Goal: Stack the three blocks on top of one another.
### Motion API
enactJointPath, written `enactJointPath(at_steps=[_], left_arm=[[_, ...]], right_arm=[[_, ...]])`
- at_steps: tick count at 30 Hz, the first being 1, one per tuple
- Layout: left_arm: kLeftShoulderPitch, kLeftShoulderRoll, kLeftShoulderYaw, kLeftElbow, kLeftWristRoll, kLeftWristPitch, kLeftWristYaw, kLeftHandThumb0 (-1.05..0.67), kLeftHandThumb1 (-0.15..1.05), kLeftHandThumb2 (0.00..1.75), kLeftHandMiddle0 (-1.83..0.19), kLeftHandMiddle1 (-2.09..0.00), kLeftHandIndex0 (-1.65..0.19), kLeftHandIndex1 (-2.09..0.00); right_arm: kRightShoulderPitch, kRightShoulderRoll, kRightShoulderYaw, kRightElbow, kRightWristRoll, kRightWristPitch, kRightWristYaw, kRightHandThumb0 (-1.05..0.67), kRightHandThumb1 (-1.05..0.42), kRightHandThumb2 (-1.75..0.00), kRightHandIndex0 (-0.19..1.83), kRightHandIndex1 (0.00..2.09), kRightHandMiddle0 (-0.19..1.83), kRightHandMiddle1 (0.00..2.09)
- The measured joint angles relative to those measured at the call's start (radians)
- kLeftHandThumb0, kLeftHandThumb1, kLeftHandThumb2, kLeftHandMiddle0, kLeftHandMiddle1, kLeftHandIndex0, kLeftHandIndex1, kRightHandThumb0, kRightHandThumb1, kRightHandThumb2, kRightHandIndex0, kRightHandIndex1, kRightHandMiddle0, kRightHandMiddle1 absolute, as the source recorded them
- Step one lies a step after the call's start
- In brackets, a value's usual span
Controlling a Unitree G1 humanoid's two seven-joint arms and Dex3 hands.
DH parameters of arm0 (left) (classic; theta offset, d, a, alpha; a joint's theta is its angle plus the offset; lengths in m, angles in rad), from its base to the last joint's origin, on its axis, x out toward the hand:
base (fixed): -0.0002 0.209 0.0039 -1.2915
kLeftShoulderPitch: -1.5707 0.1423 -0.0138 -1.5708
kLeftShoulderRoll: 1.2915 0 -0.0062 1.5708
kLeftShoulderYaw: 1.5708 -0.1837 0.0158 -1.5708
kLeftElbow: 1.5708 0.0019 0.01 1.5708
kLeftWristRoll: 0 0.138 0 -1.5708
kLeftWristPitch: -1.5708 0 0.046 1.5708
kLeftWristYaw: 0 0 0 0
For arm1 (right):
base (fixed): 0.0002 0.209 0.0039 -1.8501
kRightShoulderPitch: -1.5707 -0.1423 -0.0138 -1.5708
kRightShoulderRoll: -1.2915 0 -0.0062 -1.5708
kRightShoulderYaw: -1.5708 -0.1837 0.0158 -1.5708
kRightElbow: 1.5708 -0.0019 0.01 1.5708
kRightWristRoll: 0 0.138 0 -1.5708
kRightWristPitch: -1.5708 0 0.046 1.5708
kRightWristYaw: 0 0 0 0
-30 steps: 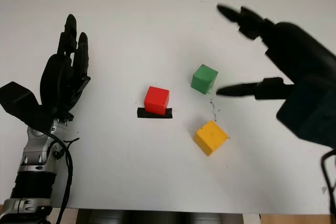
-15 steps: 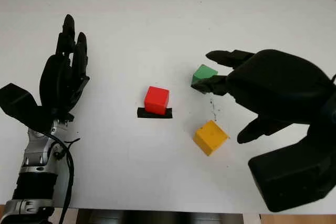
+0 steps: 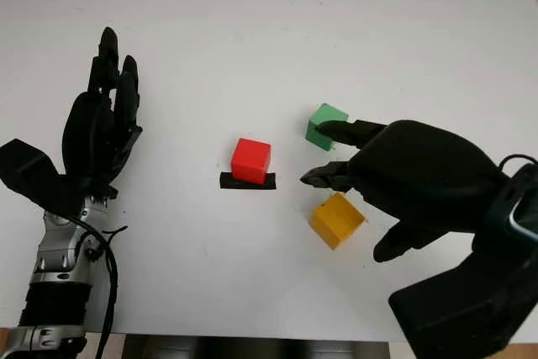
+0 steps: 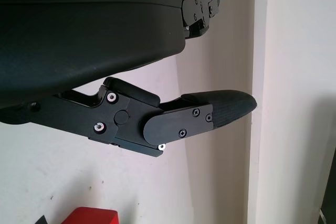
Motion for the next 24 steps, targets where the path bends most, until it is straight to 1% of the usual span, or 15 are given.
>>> enactJointPath(at_steps=[5,12,18,24], left_arm=[[0.008,0.0,0.0,0.0,0.005,-0.001,-0.001,-0.71,1.05,0.63,0.19,0.0,0.19,0.0],[0.011,0.0,0.0,0.0,0.022,-0.021,-0.001,-0.7,1.05,0.63,0.19,0.0,0.19,0.0],[0.014,0.0,-0.001,0.0,0.032,-0.025,-0.004,-0.69,1.05,0.63,0.19,0.0,0.19,0.0],[0.016,0.0,-0.001,0.0,0.034,-0.034,-0.005,-0.68,1.05,0.63,0.19,0.0,0.19,0.0]], right_arm=[[0.037,0.021,0.0,0.007,-0.019,-0.023,-0.03,-0.61,-0.71,-0.06,0.14,0.06,0.63,0.08],[0.046,0.06,0.002,0.051,-0.047,-0.059,-0.096,-0.52,-0.72,-0.06,0.16,0.07,0.67,0.08],[0.045,0.08,0.009,0.106,-0.076,-0.112,-0.153,-0.5,-0.73,-0.06,0.17,0.07,0.68,0.07],[0.032,0.093,0.023,0.16,-0.134,-0.147,-0.212,-0.52,-0.73,-0.05,0.19,0.07,0.67,0.06]])
